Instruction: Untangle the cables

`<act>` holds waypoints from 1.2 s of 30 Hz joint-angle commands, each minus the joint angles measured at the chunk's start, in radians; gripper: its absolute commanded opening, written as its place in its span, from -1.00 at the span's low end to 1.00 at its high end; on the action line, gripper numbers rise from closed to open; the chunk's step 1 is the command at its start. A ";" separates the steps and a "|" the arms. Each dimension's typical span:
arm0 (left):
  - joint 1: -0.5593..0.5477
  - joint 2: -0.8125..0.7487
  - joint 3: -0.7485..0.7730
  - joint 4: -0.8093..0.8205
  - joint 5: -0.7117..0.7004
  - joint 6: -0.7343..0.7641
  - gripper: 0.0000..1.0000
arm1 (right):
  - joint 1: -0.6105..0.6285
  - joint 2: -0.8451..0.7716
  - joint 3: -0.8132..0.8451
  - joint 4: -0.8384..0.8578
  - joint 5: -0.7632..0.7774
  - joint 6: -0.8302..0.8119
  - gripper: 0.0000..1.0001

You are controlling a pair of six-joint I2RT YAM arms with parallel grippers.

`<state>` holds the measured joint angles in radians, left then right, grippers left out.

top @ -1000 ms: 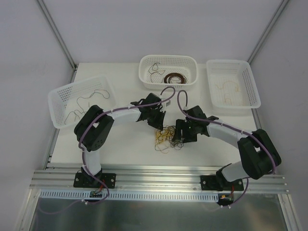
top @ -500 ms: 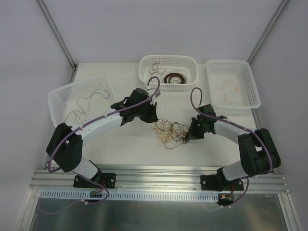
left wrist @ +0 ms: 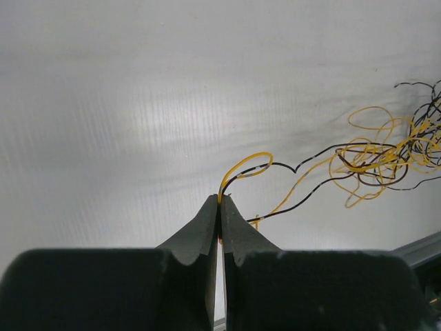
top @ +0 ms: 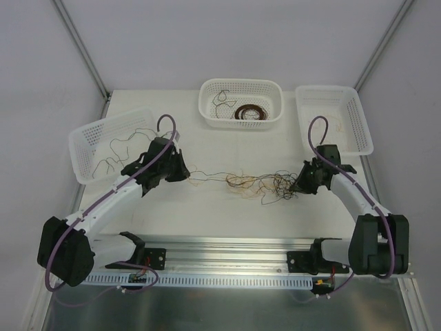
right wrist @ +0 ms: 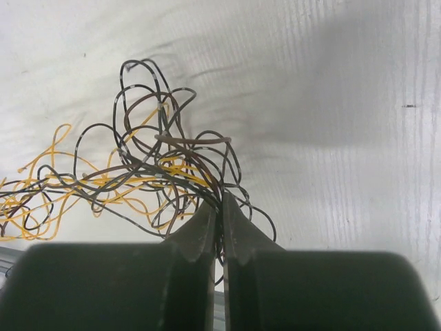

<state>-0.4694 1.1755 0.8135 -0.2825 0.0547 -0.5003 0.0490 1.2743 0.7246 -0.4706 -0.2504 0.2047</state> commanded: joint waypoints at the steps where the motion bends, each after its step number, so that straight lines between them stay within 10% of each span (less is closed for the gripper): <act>1: 0.015 -0.059 -0.042 -0.041 -0.087 -0.067 -1.00 | -0.011 -0.042 0.038 -0.059 0.028 -0.013 -0.99; 19: -0.164 0.161 -0.031 0.105 0.114 -0.119 -1.00 | 0.422 -0.072 0.286 -0.060 0.008 -0.240 0.25; 36: -0.164 0.162 -0.091 0.121 0.080 -0.110 -0.70 | 0.612 0.128 0.325 0.035 -0.050 -0.269 0.29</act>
<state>-0.6231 1.3361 0.7254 -0.1879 0.1478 -0.5995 0.6422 1.3891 1.0100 -0.4824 -0.2756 -0.0463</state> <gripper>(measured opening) 0.155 0.645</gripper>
